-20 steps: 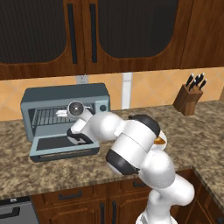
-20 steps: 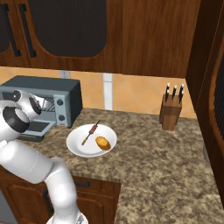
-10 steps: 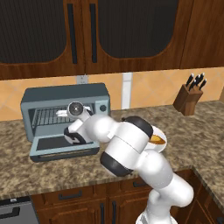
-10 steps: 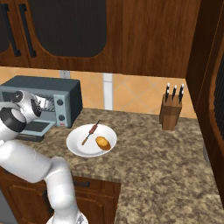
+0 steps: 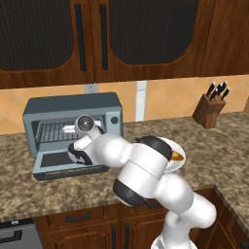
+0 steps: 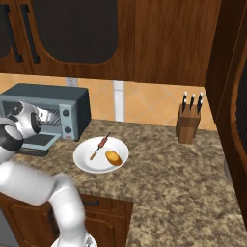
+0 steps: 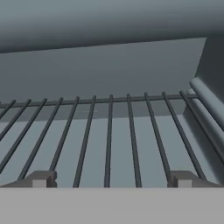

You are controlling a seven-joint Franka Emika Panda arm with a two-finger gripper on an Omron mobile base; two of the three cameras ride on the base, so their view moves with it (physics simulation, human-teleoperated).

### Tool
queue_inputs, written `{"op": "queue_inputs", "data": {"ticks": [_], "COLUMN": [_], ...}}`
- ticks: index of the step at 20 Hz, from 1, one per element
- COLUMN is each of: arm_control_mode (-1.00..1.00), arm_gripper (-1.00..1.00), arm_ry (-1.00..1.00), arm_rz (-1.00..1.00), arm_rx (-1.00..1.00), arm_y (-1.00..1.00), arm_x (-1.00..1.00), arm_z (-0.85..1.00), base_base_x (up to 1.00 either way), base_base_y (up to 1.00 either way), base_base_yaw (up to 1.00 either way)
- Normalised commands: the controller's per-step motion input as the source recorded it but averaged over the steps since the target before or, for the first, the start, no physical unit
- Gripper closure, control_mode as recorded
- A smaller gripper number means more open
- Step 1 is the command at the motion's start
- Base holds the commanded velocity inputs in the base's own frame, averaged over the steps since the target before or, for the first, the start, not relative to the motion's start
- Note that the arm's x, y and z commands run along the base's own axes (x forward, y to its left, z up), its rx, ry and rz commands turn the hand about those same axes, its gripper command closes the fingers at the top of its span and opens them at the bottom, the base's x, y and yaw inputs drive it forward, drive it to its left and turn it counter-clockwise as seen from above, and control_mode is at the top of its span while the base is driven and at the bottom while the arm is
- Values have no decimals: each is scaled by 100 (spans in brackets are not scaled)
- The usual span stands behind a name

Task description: Pick up the kebab skewer and baguette bread, and place them inside the toaster oven. Close the toaster oven door and start by setting the timer.

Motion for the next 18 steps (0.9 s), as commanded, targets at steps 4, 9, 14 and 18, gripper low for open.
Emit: {"op": "queue_inputs", "data": {"ticks": [4, 9, 14, 18], "arm_control_mode": [-100, -100, -100, -100], "arm_gripper": [-100, -100, -100, -100], "arm_ry": [0, 0, 2, 3], "arm_rz": [0, 0, 0, 0], "arm_rx": [7, 6, 5, 6], "arm_y": [0, 0, 0, 1], "arm_x": [-93, -92, -84, -79], "arm_z": [-61, -51, -42, -39], "base_base_x": [0, 0, 0, 0], "base_base_y": [0, 0, 0, 0], "base_base_yaw": [0, 0, 0, 0]}}
